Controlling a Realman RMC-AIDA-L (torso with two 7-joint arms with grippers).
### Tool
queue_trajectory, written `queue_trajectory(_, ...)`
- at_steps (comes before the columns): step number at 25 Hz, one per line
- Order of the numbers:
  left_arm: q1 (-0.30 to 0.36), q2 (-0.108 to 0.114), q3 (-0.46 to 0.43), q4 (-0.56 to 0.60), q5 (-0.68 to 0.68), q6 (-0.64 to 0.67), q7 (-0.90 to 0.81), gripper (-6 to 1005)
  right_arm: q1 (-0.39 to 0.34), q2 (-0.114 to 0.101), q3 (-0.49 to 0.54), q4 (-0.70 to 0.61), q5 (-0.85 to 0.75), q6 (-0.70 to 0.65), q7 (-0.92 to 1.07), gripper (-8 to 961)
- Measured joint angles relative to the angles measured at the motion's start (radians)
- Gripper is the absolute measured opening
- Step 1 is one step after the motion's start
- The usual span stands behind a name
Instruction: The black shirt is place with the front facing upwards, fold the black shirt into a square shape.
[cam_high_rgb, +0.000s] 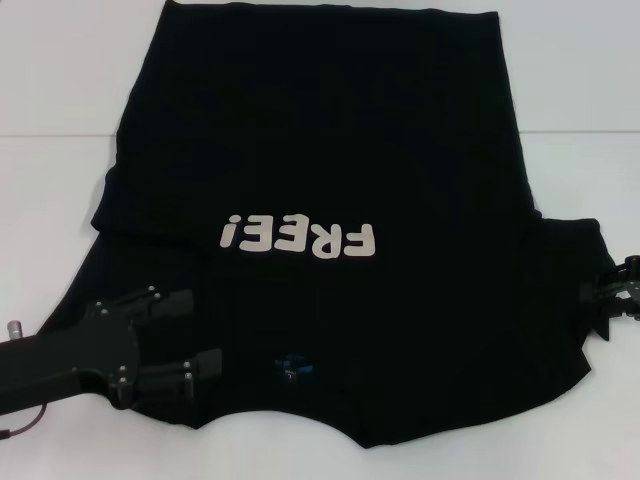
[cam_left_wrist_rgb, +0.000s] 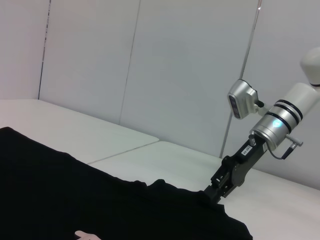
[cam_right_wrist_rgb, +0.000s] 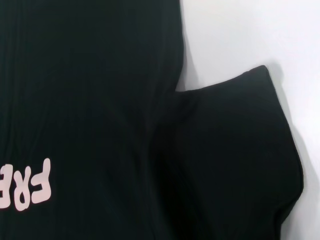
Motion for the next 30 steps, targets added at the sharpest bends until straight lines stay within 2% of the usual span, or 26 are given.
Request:
queue_trajectory(2, 0.0, 0.0, 0.0, 0.0, 0.0, 0.001, -0.001, 887, 0.0, 0.0, 0.001, 0.002, 0.0, 0.0, 0.001, 434)
queue_trajectory(13, -0.003, 0.0, 0.0, 0.0, 0.0, 0.002, -0.002, 887, 0.008, 0.007, -0.005, 0.023, 0.0, 0.018, 0.004, 488)
queue_trajectory(19, -0.003, -0.003, 0.0, 0.012, 0.0, 0.002, -0.002, 887, 0.009, 0.011, -0.004, 0.025, -0.001, 0.025, 0.011, 487)
queue_trajectory(30, -0.003, -0.005, 0.0, 0.012, 0.0, 0.012, -0.002, 886, 0.008, 0.001, -0.032, 0.036, -0.008, 0.019, 0.056, 484)
